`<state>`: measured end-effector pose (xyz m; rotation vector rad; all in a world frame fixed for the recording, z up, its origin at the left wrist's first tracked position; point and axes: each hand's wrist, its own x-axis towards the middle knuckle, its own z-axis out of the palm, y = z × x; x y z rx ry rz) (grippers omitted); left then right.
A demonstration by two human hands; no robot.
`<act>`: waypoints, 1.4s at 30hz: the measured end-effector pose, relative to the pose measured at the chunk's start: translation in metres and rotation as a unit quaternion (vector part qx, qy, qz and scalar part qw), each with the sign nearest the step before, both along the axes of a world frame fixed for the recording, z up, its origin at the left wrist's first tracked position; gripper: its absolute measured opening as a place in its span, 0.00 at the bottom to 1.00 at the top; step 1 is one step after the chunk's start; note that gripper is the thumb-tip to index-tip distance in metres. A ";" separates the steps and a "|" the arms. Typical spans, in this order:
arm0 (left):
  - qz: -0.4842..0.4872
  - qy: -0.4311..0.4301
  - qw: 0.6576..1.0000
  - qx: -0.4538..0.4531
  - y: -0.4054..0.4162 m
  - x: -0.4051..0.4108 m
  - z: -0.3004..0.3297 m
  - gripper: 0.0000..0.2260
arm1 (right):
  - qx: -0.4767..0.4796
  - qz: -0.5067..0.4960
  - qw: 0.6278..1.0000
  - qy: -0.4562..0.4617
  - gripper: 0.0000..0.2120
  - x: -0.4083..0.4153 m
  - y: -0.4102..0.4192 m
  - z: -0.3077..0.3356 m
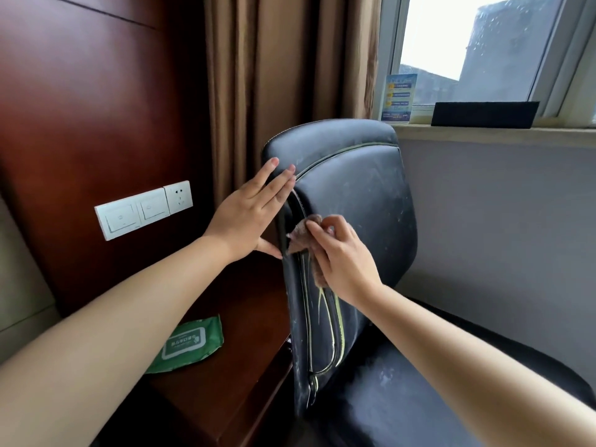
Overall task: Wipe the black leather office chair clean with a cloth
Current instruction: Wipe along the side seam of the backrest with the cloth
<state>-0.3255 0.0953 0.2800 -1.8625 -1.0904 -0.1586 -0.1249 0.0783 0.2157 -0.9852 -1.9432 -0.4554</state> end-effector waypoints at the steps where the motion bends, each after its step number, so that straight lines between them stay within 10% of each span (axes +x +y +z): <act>1: 0.002 -0.001 1.000 0.001 0.000 0.001 -0.001 0.63 | 0.005 0.001 1.000 0.002 0.18 -0.005 0.003 0.012; 24: -0.093 -0.067 0.993 0.008 0.006 -0.007 -0.001 0.57 | -0.114 -0.056 0.990 -0.058 0.18 -0.009 0.027 0.085; 42: -0.195 -0.143 0.969 0.041 0.013 -0.003 -0.003 0.22 | -0.128 -0.055 0.985 -0.103 0.20 -0.014 0.031 0.094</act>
